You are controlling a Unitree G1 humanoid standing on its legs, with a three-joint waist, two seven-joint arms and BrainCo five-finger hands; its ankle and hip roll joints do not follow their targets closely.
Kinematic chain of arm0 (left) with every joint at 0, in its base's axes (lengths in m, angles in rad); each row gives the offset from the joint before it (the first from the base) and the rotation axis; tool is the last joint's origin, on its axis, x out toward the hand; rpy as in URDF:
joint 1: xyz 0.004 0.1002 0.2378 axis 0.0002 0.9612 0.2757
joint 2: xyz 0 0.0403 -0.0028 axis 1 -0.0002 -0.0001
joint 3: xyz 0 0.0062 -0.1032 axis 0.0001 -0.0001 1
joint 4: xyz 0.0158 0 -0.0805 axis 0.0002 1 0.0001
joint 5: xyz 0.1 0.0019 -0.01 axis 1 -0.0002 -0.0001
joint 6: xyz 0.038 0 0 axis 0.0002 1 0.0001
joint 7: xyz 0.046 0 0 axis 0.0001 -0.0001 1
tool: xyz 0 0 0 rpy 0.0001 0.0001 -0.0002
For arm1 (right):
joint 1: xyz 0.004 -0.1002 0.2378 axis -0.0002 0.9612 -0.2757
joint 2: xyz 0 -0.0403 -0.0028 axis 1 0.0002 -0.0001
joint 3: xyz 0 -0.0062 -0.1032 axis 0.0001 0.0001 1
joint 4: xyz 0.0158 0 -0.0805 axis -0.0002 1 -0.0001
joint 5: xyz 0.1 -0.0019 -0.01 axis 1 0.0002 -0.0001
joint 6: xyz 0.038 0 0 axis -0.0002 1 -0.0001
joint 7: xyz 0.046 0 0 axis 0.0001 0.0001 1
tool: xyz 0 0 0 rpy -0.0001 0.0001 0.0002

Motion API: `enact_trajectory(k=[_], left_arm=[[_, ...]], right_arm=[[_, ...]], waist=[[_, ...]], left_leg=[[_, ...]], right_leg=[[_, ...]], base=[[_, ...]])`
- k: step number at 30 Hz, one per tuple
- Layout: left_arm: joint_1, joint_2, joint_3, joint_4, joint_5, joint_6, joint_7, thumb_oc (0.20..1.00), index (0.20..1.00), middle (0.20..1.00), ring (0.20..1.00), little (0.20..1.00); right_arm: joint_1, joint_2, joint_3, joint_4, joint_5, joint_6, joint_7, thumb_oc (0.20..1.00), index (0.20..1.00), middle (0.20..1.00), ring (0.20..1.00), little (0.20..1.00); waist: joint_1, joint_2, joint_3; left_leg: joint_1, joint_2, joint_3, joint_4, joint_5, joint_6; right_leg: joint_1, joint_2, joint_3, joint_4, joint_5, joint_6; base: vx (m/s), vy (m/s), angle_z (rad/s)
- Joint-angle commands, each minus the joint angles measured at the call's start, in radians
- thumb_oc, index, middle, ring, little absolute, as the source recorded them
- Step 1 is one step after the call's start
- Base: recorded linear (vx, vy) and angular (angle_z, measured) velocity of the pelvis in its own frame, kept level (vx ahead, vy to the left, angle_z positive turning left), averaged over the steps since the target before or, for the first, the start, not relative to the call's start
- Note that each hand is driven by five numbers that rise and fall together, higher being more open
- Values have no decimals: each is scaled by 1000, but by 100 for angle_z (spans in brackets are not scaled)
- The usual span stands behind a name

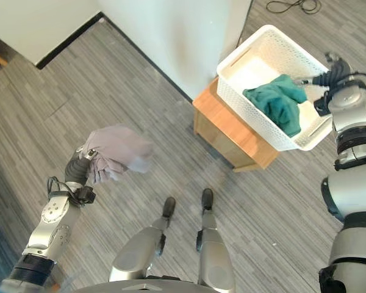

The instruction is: Pick up bed clothes into laundry basket.

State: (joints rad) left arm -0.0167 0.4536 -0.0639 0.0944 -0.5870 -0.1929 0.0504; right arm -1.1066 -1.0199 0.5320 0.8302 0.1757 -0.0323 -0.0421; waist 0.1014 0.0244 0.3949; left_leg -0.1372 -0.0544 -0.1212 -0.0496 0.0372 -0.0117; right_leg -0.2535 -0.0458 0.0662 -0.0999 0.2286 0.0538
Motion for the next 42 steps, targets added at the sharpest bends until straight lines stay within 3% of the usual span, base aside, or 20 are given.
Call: enact_trajectory(k=[1,3,5,6,7,9,15,20,21,23,24,25,26,29,31,32,34,37,40,42], left_arm=[[-28,41,54,-64,-19,-89,3,200,200,200,200,200],[-63,73,57,-55,-16,-94,-8,200,200,200,200,200],[-131,123,59,-62,6,-105,-19,200,200,200,200,200],[-136,129,48,-60,6,-105,-18,200,200,200,200,200],[-214,175,25,-74,41,-109,-24,200,200,200,200,200],[-314,219,-8,-77,84,-118,-19,200,200,200,200,200],[-627,219,-154,-5,63,-121,29,200,200,200,200,200],[-773,211,-238,63,30,-117,49,200,200,200,200,200],[-817,214,-261,101,19,-113,59,200,200,200,200,200],[-848,216,-275,120,13,-110,64,200,200,200,200,200],[-888,231,-286,159,10,-102,65,200,200,200,200,200],[-899,235,-282,198,-2,-96,64,200,200,200,200,200],[-898,238,-279,237,7,-92,61,200,200,200,200,200],[-996,216,-340,328,-38,-70,42,200,200,200,200,200],[-1072,202,-381,400,-47,-56,45,200,200,200,200,200],[-1098,181,-389,425,-53,-56,47,200,200,200,200,200],[-1150,165,-402,464,-63,-57,51,200,200,200,200,200],[-1224,145,-441,517,-58,-58,57,200,200,200,200,200],[-1214,163,-441,506,-47,-58,60,200,200,200,200,200],[-1214,163,-441,506,-47,-58,60,200,200,200,200,200]], right_arm=[[129,-69,-80,-217,33,-55,-49,1000,1000,1000,1000,1000],[387,-36,-297,-451,25,-83,-47,1000,1000,1000,1000,1000],[595,76,-459,-639,103,-149,-30,1000,1000,1000,1000,1000],[620,79,-482,-653,101,-144,-28,1000,1000,1000,1000,1000],[774,174,-556,-807,112,-176,28,1000,1000,1000,1000,1000],[873,249,-578,-915,131,-199,59,1000,1000,1000,1000,1000],[1105,385,-604,-1095,204,-185,148,1000,1000,1000,1000,1000],[1158,405,-591,-1118,241,-175,158,1000,1000,1000,1000,1000],[1144,405,-566,-1114,235,-170,156,1000,1000,1000,1000,1000],[1120,410,-542,-1104,234,-169,152,1000,1000,1000,1000,1000],[1093,413,-508,-1095,234,-160,154,1000,1000,1000,1000,1000],[1073,420,-477,-1084,235,-154,157,1000,1000,1000,1000,1000],[1073,419,-471,-1079,232,-158,161,1000,1000,1000,1000,1000],[1112,440,-443,-1067,264,-133,180,1000,1000,1000,1000,1000],[1140,425,-448,-1057,274,-132,182,1000,1000,1000,1000,1000],[1153,419,-454,-1060,276,-133,179,1000,1000,1000,1000,1000],[1171,414,-451,-1070,279,-127,187,1000,1000,1000,1000,1000],[1177,418,-425,-1060,270,-119,193,1000,1000,1000,1000,1000],[1217,427,-417,-1048,237,-116,203,1000,1000,1000,1000,1000],[1217,428,-418,-1049,237,-116,203,1000,1000,1000,1000,1000]], waist=[[-44,-14,-84],[-54,-17,-103],[-89,-7,-115],[-78,-11,-121],[-104,-8,-140],[-134,-4,-159],[-226,1,-216],[-260,3,-232],[-278,9,-226],[-270,9,-212],[-266,9,-195],[-262,-2,-193],[-253,-9,-199],[-263,-27,-220],[-272,-43,-217],[-276,-67,-206],[-273,-80,-177],[-260,-78,-187],[-222,-62,-197],[-221,-61,-198]], left_leg=[[-12,55,22,-31,19,-30],[14,56,26,-35,10,-30],[34,59,36,-35,10,-31],[38,59,36,-36,2,-30],[59,62,46,-37,-5,-30],[78,66,61,-38,-12,-30],[124,72,106,-38,-33,-27],[151,75,140,-38,-45,-26],[168,83,173,-38,-51,-25],[182,96,205,-38,-54,-25],[210,121,261,-38,-64,-34],[239,134,315,-38,-75,-45],[241,136,332,-38,-66,-53],[239,177,329,32,-14,-77],[163,220,298,244,47,-94],[106,226,298,372,89,-97],[17,219,230,506,74,-86],[-61,188,249,325,38,-73],[-50,136,233,116,85,-69],[-51,137,234,112,90,-69]], right_leg=[[86,-36,-6,25,-164,52],[108,-38,-3,26,-175,54],[119,-39,-2,33,-180,56],[124,-39,-2,29,-187,56],[138,-36,9,35,-194,56],[146,-34,19,38,-198,60],[169,-29,48,43,-202,73],[156,-24,69,92,-210,85],[125,-13,72,158,-202,103],[83,4,52,246,-217,115],[25,-7,-69,317,-214,135],[13,-24,-180,303,-207,128],[33,-39,-230,269,-210,109],[117,12,-202,190,-238,71],[161,35,-180,157,-239,28],[180,20,-186,146,-238,12],[223,21,-173,131,-254,-5],[274,-7,-141,84,-258,22],[323,16,-106,81,-278,35],[320,17,-105,80,-275,35]], base=[[60,26,-4],[78,12,-4],[59,-7,-2],[91,-8,-4],[118,-13,-11],[89,-8,-17],[69,9,-27],[44,29,-31],[-4,50,-15],[-31,26,-37],[-18,-42,-64],[3,-89,-106],[74,-174,-144],[108,-233,-110],[119,-316,-26],[27,-223,-21],[17,-119,20],[173,48,-9],[214,68,-28],[109,63,-51]])
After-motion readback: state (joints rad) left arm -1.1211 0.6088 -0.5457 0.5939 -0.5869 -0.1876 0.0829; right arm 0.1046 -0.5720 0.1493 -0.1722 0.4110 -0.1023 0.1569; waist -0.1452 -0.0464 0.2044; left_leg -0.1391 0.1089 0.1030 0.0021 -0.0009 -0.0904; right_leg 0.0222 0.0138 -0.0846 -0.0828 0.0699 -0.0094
